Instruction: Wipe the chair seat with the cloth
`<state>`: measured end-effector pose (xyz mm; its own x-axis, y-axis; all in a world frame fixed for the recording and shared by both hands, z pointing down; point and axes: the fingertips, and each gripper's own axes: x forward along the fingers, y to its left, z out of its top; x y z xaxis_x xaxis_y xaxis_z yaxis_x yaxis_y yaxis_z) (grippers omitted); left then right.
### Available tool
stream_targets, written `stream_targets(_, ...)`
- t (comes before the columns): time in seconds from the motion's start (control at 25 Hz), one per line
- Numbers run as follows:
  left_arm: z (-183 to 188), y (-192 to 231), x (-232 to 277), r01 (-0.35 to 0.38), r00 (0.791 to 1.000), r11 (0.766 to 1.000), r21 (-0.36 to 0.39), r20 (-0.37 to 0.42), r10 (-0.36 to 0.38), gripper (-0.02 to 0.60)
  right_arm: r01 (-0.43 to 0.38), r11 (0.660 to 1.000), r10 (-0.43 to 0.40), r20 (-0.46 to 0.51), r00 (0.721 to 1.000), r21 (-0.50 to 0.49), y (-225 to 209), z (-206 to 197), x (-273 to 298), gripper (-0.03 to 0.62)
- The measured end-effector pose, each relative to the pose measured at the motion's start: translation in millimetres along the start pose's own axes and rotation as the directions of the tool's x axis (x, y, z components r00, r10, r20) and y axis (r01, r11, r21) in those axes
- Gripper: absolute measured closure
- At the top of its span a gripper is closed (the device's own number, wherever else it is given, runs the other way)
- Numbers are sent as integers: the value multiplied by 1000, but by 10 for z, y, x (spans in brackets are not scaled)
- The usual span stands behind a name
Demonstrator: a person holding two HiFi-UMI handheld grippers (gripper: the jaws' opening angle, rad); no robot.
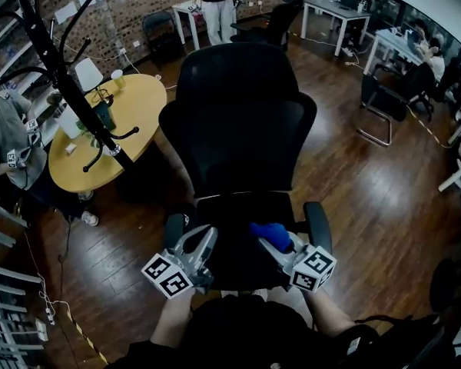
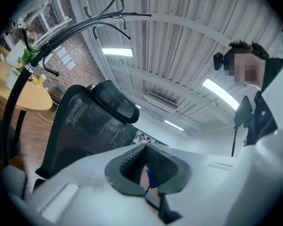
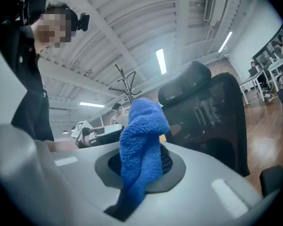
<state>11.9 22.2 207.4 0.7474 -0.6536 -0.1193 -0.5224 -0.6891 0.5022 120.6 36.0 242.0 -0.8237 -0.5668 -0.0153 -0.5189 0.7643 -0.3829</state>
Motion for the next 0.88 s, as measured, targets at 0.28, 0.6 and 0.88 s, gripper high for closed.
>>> stream_targets(0.28, -193, -294, -106, 45, 999, 999, 23, -25, -44, 581, -2, 1000, 1, 57, 998, 11, 229, -49, -252, 556)
stream_targets(0.6, -346, -885, -834, 162, 987, 986, 50, -24, -161, 581, 72, 997, -67, 122, 990, -33, 1002, -232, -671, 556)
stream_targets(0.88, -586, -732, -1924, 15, 999, 1000, 4, -30, -15, 581, 68, 997, -63, 131, 989, -33, 1687, -462, -865, 556)
